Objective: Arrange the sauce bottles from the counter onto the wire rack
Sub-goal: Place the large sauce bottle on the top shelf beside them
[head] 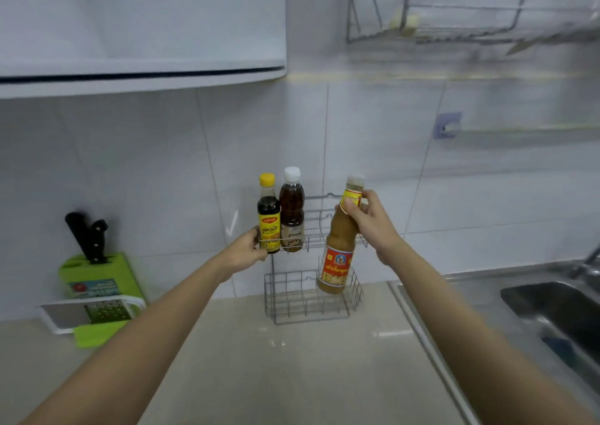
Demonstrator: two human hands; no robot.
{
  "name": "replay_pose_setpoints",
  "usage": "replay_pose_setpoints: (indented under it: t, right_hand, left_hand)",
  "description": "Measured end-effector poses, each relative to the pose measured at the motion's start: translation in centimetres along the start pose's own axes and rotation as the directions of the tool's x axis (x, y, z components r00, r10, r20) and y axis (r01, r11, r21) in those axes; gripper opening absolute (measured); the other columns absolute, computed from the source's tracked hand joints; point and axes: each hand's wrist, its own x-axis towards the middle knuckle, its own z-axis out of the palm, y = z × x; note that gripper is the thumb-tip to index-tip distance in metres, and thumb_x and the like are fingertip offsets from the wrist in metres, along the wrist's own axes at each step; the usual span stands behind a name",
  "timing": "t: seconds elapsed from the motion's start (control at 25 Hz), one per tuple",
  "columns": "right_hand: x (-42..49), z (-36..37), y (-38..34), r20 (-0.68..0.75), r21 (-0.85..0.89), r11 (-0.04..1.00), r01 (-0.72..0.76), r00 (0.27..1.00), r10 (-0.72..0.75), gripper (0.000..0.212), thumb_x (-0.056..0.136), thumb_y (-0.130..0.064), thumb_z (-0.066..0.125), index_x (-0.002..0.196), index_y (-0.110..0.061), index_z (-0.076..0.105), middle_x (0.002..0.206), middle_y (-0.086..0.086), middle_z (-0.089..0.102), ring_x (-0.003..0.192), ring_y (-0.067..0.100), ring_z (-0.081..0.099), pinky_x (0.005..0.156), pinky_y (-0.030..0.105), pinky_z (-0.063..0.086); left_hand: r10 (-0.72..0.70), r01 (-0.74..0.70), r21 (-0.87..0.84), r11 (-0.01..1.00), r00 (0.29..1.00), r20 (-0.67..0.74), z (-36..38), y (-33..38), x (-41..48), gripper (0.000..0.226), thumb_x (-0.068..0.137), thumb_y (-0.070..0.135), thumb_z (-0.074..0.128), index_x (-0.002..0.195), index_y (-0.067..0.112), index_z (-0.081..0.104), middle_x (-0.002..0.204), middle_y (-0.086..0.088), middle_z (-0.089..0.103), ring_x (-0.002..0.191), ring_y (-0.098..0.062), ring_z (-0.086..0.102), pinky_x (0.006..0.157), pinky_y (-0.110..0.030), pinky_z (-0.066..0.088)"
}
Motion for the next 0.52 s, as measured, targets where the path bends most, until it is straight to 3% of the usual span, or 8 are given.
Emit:
replay_pose_setpoints:
  t: [0.08,0.28,0.4,0.52]
  right_hand:
    - [2.3,-0.2,-3.8,-0.051,0.035,0.994,0.104,0.993,-0.102,0.021,0.093,-0.032,0.058,0.109,-0.025,0.047,0.118,0.013,0.065,0.108,0.022,0.064,0.087,0.038,0.054]
    - [5.5,1.7,-7.6,-0.232,-0.067,0.943,0.325,0.914,-0.331,0.028,0.093,-0.028,0.057,0.116,-0.019,0.043,0.104,-0.002,0.062,0.095,0.013,0.060,0.084,0.030,0.052]
    - [6.4,3.0,-5.4,-0.236,-0.099,0.959,0.267,0.930,-0.283,0.032,0.094,-0.024,0.055,0.120,-0.014,0.041,0.104,-0.001,0.059,0.097,0.015,0.059,0.086,0.033,0.051]
    - [6.7,3.7,-2.6,-0.189,-0.110,0.980,0.166,0.965,-0.184,0.028,0.095,-0.024,0.055,0.117,-0.016,0.041,0.108,0.003,0.057,0.103,0.022,0.058,0.090,0.038,0.050]
  left_hand:
    - [0.007,-0.007,0.001,1.000,1.000,0.012,-0.1,-0.2,0.0,0.062,0.086,-0.004,0.050,0.141,0.022,0.035,0.126,0.005,0.051,0.102,-0.009,0.051,0.071,-0.012,0.042]
    - [0.039,-0.039,-0.018,0.999,0.998,0.051,-0.7,-0.2,-0.1,0.073,0.085,-0.009,0.048,0.146,0.025,0.029,0.134,0.006,0.048,0.119,-0.007,0.046,0.079,-0.013,0.042]
    - [0.051,-0.049,-0.058,0.997,0.998,0.045,-0.5,-0.4,-0.2,0.078,0.084,-0.012,0.048,0.150,0.023,0.023,0.140,0.006,0.043,0.130,-0.010,0.039,0.093,-0.024,0.041]
    - [0.059,-0.055,-0.090,0.994,0.998,0.033,-0.6,-0.7,-0.4,0.077,0.085,-0.013,0.046,0.150,0.022,0.024,0.142,0.008,0.041,0.131,-0.005,0.036,0.100,-0.026,0.037]
